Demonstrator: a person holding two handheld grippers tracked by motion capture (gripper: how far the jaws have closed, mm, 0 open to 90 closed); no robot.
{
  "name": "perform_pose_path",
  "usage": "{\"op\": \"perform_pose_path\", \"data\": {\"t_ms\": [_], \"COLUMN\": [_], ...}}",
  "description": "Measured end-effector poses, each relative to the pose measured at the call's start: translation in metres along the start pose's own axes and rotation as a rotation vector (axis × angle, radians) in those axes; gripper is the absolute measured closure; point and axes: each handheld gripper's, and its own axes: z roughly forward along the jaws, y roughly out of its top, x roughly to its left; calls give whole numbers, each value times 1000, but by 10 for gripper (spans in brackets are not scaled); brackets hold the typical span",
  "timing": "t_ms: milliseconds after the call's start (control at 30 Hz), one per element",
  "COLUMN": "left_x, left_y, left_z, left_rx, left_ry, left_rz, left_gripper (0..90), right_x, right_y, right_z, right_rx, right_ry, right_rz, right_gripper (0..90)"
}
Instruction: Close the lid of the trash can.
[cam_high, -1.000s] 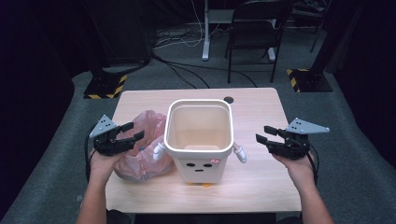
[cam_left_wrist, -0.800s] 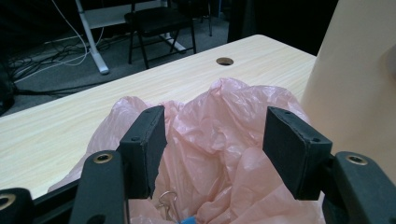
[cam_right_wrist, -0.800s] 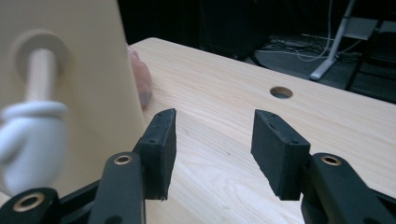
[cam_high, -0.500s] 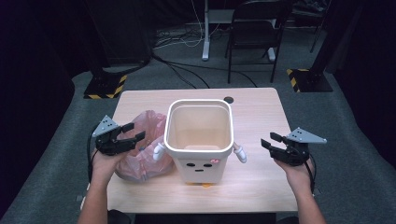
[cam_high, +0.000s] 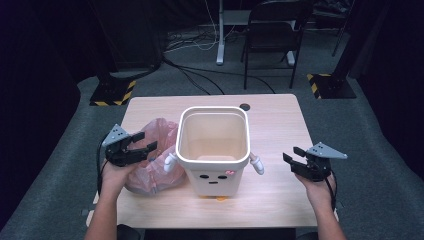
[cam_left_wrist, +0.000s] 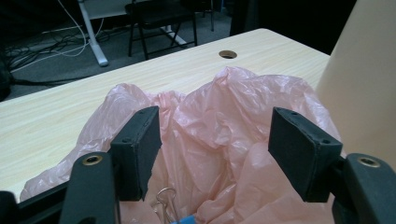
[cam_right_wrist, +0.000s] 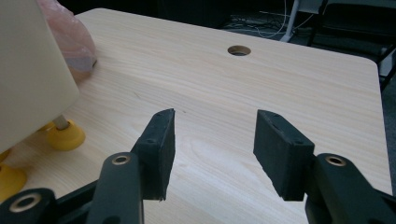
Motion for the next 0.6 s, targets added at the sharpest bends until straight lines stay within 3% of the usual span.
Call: {"op": "perform_pose_path", "data": {"t_ms": [267,433,600], "left_x": [4,3,-5], "left_y": [-4,-3,9], "left_z": [6,6,-1], "left_rx": [0,-8,-69], "left_ry": [15,13,-8], "left_rz": [-24,-30,-50], "left_gripper": [307,303,269], "right_x": [-12,-25,-34], "right_y": [-19,-31,-41], "right_z": [6,10,12], "right_rx": [46,76,98], "right_ry": [-47,-50,-71], "right_rz": [15,77,116], "right_gripper": [460,438,370]}}
